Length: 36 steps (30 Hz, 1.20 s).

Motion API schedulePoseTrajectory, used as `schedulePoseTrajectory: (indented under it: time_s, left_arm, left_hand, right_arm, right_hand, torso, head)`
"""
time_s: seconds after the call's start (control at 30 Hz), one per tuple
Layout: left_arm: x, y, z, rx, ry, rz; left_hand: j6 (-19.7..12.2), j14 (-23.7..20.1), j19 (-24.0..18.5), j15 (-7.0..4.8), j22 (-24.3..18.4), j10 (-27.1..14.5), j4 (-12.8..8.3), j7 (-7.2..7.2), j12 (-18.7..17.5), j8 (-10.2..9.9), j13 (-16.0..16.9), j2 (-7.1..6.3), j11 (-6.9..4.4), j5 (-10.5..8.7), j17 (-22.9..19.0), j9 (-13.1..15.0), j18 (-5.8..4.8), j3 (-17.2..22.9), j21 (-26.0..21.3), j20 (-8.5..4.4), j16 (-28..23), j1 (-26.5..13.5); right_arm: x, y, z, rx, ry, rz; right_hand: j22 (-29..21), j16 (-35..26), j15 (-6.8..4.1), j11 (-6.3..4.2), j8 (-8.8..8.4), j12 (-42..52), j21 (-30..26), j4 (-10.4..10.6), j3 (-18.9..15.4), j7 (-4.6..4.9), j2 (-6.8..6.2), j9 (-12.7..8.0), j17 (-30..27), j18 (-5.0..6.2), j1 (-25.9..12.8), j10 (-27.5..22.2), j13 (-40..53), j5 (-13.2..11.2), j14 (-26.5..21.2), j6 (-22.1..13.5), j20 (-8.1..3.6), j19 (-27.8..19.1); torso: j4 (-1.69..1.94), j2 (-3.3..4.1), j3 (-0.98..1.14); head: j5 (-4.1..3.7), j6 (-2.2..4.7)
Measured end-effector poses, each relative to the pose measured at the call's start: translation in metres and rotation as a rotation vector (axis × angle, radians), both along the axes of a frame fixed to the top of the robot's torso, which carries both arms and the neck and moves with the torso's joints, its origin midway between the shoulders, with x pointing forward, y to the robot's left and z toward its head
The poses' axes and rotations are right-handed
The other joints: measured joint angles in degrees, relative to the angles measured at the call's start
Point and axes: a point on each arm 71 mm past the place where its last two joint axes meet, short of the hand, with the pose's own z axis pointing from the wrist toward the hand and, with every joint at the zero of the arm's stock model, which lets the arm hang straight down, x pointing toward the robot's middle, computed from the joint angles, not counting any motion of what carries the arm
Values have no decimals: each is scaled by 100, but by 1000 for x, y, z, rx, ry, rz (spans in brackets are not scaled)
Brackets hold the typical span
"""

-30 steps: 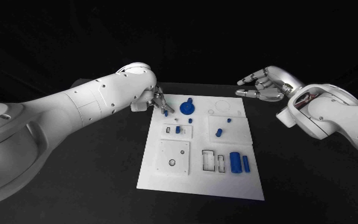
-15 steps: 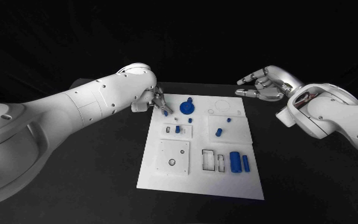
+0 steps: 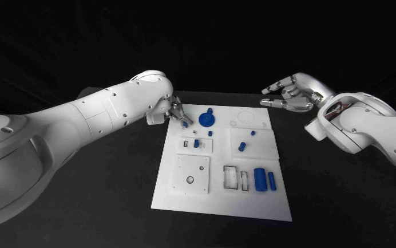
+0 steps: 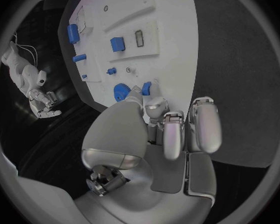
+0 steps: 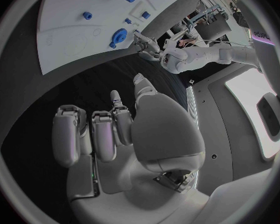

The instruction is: Assemble the parts on the task board

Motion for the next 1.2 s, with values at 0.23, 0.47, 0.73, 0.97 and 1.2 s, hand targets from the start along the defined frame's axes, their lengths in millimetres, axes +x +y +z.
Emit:
schedulePoseTrajectory:
  time_s: [0.23, 0.47, 0.73, 0.97, 1.2]
  left_arm:
    - [0, 0, 0, -11, 0, 9]
    - [-4, 1, 2, -42, -8, 10]
    - [-15, -5, 5, -100, -42, -7]
    - [-23, -5, 5, -132, -69, -9]
    - [-38, -2, 4, -146, -102, -25]
  left_hand:
    - [-94, 1, -8, -103, 8, -20, -194, -94, 42, 119, 15, -19, -68, 35, 0, 115, 1, 403, 0, -54, 0, 411]
    - [-247, 0, -1, -103, 8, -31, 23, -60, 10, 281, -12, -113, -73, -197, -1, 129, 0, 1003, 0, -62, 0, 700]
    - [-257, 0, -1, -103, 7, 13, 148, -50, 10, 372, -5, -437, -75, -400, -1, 443, 1, 1768, 0, -61, 0, 423]
    - [-258, 0, -1, -103, 6, 14, 66, -49, 11, 383, -5, -597, -75, -404, -1, 594, 0, 2157, 23, -61, 0, 262]
    - [-267, 0, -2, -103, 6, 58, 52, -39, 77, 406, 40, -632, -78, -404, -1, 615, 1, 2225, 67, -61, 0, 227]
  right_arm:
    - [0, 0, 0, 0, 1, 0]
    - [1, -1, -1, -2, 2, -1]
    - [1, -1, -1, -3, 6, -2]
    - [1, -1, -2, -4, 9, -1]
    - [1, -2, -3, -7, 13, -2]
  right_hand:
    - [-5, 0, 0, 0, 0, 0, 0, 0, 0, 0, 0, 0, 0, 0, 0, 0, 0, 0, 0, 0, 0, 0]
    - [-5, 0, 0, 0, 0, 0, 0, 0, 0, 0, 0, 0, 4, 0, 0, 0, -1, 0, 0, 0, 0, 0]
    - [-5, 0, 0, 0, 0, 0, 0, 0, 0, 0, 0, 0, 4, 0, 0, 0, -1, 0, 0, 0, 0, 0]
    - [-5, 0, 0, 0, 0, 0, 0, 0, 0, 0, 0, 0, 3, 0, 0, 0, -1, 0, 0, 0, 0, 0]
    - [-5, 0, 0, 0, 0, 0, 0, 0, 0, 0, 0, 0, 3, 0, 0, 0, -2, 0, 0, 0, 0, 0]
  torso:
    - [-1, 0, 2]
    - [0, -5, 4]
    - [19, -18, 7]
    - [29, -38, 11]
    - [37, -41, 15]
  head:
    - [-3, 4]
    - [-4, 8]
    - [-1, -2]
    - [19, -1]
    - [6, -12]
